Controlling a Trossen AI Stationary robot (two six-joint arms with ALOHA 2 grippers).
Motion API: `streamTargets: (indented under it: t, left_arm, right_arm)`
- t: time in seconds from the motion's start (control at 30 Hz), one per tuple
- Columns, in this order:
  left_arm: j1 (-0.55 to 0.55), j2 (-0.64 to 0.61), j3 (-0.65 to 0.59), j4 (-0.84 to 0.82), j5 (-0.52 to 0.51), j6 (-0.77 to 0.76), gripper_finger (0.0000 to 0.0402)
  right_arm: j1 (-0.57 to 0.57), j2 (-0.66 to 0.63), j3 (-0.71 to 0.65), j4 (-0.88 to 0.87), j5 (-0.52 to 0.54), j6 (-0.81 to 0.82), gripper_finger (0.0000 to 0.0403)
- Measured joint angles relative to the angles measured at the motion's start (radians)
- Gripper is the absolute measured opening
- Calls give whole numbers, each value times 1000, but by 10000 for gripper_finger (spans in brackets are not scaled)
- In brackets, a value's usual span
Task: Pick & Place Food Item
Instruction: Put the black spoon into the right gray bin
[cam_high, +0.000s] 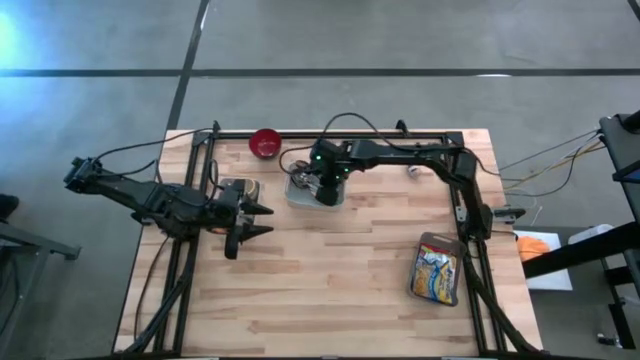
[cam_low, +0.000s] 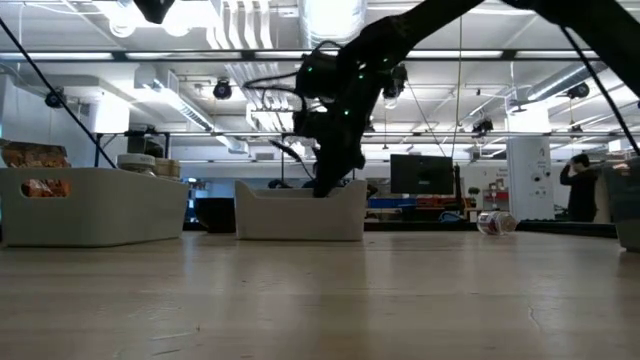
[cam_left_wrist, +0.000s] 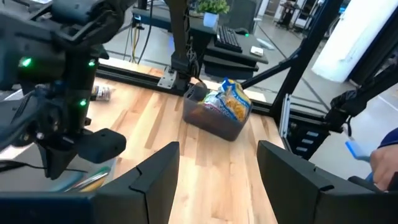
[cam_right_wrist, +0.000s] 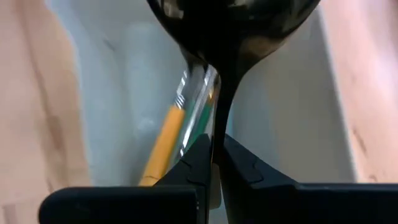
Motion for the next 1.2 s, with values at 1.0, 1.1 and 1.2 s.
streamTargets:
  t: [1.0,1.1,1.2]
  left_arm:
    - [0,2,-2,-47,0,-26,221]
    - [0,2,-2,-47,0,-26,221]
    - [0,2,-2,-48,0,-26,221]
  right_arm:
    - [-6,297,424,-380,-11,-8,11]
    - [-6,290,447,-408,23,34,11]
    - [-10,274,481,-439,31,74,11]
